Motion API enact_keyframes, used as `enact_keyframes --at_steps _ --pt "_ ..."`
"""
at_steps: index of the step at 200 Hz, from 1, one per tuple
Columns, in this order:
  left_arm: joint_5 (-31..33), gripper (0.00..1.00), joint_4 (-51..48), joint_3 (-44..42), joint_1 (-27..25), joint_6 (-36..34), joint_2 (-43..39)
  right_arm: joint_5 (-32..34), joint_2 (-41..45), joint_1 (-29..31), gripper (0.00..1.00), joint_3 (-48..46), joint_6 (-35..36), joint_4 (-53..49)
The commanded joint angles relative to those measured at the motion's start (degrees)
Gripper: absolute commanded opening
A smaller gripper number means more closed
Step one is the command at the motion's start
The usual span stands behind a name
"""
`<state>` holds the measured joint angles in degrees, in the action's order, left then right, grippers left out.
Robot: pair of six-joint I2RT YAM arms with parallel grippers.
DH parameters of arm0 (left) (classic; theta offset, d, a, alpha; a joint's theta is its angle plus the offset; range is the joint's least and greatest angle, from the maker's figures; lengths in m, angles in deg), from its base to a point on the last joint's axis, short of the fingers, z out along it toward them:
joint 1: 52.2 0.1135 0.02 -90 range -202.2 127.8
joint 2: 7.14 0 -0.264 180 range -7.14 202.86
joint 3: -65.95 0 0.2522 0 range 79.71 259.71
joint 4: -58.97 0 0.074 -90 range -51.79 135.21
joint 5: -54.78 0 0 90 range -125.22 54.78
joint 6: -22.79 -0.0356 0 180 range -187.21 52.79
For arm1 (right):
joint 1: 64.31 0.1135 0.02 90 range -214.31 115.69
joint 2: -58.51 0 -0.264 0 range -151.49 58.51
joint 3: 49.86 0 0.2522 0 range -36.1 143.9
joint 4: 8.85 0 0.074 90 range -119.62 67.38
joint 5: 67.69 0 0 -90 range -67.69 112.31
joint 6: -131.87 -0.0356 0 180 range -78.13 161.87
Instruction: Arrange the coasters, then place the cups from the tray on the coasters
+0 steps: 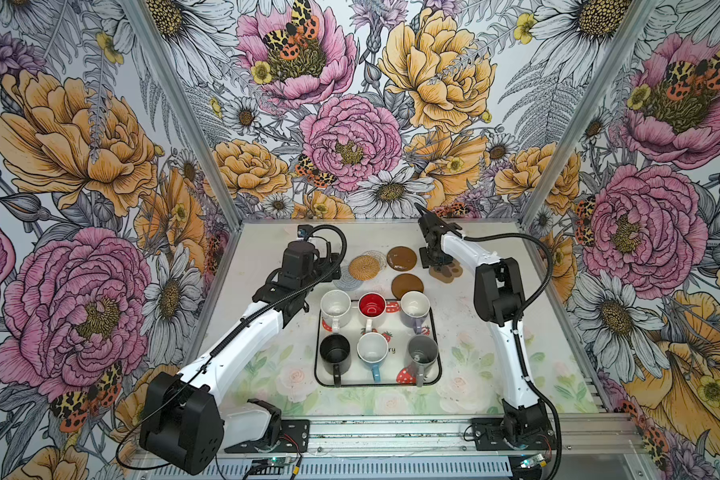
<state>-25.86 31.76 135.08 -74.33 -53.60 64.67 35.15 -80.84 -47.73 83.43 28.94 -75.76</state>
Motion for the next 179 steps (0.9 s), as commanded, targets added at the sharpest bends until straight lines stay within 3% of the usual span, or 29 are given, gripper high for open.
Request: enact_keyframes --at_steps 1,96,179 --pt "0.4 0.93 1.8 -0.9 -0.4 0.5 -1.2 -0.4 -0.1 0.0 0.59 -1.1 0.5 -0.8" --pt "-0.1 0.93 1.7 -0.6 -0.5 0.6 -1.8 -4.4 5.6 -4.1 0.62 -10.5 5.0 -1.2" --pt "-0.2 0.93 1.7 -0.7 -0.8 0.9 -1.9 -6.6 6.8 -6.9 0.62 -11.6 5.5 -1.0"
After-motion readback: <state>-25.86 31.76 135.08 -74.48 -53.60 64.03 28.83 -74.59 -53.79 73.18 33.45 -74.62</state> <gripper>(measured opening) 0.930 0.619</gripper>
